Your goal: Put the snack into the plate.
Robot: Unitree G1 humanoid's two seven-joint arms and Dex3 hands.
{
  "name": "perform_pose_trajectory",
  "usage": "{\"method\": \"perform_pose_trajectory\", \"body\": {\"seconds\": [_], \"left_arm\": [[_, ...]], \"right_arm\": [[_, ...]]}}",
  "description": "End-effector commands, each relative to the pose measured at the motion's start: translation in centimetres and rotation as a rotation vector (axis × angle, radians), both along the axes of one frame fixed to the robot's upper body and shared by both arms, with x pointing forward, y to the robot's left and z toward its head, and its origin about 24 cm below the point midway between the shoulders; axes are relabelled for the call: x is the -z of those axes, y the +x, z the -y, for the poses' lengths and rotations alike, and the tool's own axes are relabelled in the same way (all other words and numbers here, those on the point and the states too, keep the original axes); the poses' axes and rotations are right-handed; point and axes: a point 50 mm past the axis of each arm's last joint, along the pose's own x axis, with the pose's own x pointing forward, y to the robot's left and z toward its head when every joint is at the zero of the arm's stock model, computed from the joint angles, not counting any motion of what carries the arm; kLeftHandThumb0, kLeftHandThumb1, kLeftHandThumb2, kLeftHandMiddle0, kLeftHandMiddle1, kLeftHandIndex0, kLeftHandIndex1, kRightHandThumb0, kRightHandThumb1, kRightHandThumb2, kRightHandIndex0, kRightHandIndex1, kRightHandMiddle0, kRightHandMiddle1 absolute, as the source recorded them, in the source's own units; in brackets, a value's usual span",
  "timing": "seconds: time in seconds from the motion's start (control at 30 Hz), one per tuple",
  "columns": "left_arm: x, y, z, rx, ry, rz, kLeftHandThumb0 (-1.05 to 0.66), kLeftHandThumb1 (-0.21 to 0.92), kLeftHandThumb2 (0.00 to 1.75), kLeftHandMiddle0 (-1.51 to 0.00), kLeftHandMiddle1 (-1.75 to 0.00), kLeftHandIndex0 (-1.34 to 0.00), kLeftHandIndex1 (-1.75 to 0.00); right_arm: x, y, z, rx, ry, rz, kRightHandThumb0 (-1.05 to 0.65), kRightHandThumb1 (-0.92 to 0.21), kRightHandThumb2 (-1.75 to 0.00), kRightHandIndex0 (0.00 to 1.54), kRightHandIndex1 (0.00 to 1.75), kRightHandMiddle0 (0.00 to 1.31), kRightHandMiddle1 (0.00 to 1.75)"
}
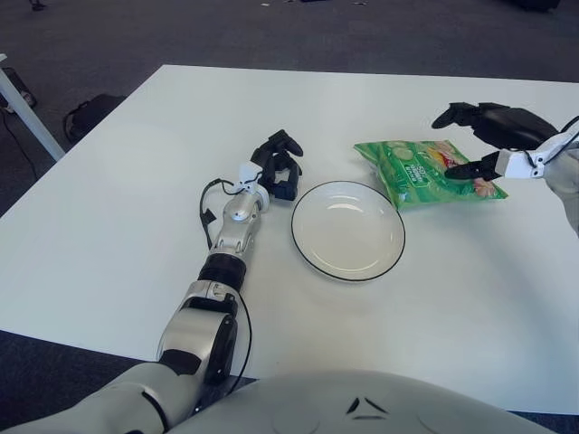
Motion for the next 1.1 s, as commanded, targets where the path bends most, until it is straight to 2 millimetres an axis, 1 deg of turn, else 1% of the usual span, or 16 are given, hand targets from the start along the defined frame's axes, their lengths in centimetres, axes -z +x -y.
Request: {"method": "perform_pose_trajectory", "body": {"seconds": [0.0, 0.17, 0.57, 0.8, 0.93, 1.0, 1.07], "left_arm": [[4.2, -2.1, -0.8, -0.029, 0.016, -0.146, -0.01, 0.12, 1.55, -0.64, -1.75, -0.64, -1.75], [4.3, -2.2, -0.8, -0.028, 0.017, -0.142, -0.01, 0.12, 1.55, -0.65, -1.75, -0.64, -1.75], [4.3, -2.4, -1.0, -0.028, 0.007, -0.143, -0.01, 0.12, 1.55, -0.65, -1.75, -0.64, -1.75], [4.2, -2.3, -1.2, -0.037, 0.001, -0.135, -0.01, 0.12, 1.55, -0.64, -1.75, -0.63, -1.75], [4.0, -2.2, -1.2, -0.056, -0.008, -0.130, -0.01, 0.13, 1.54, -0.64, -1.75, -0.63, -1.75], [4.0, -2.2, -1.2, -0.059, -0.009, -0.128, -0.01, 0.13, 1.54, -0.64, -1.75, -0.63, -1.75], [4.0, -2.2, -1.2, -0.060, -0.009, -0.128, -0.01, 0.13, 1.54, -0.64, -1.75, -0.63, -1.75]], "right_arm": [[-1.1, 0.1, -0.4, -0.061, 0.022, -0.036, -1.05, -0.92, -0.31, 0.00, 0.02, 0.00, 0.04], [-1.1, 0.0, -0.7, -0.097, 0.025, -0.101, -1.05, -0.92, -0.29, 0.00, 0.00, 0.00, 0.00], [-0.9, 0.5, -1.5, -0.145, 0.021, -0.201, -1.05, -0.92, -0.29, 0.00, 0.00, 0.00, 0.00], [0.2, 1.2, -2.0, -0.125, 0.002, -0.239, -1.05, -0.92, -0.29, 0.00, 0.00, 0.00, 0.00], [1.0, 2.1, -1.7, -0.098, -0.014, -0.255, -1.05, -0.92, -0.36, 0.00, 0.00, 0.00, 0.00], [1.0, 2.3, -1.6, -0.095, -0.021, -0.257, -1.05, -0.92, -0.42, 0.00, 0.00, 0.00, 0.00], [1.1, 2.3, -1.6, -0.094, -0.023, -0.257, -1.05, -0.92, -0.44, 0.00, 0.00, 0.00, 0.00]]}}
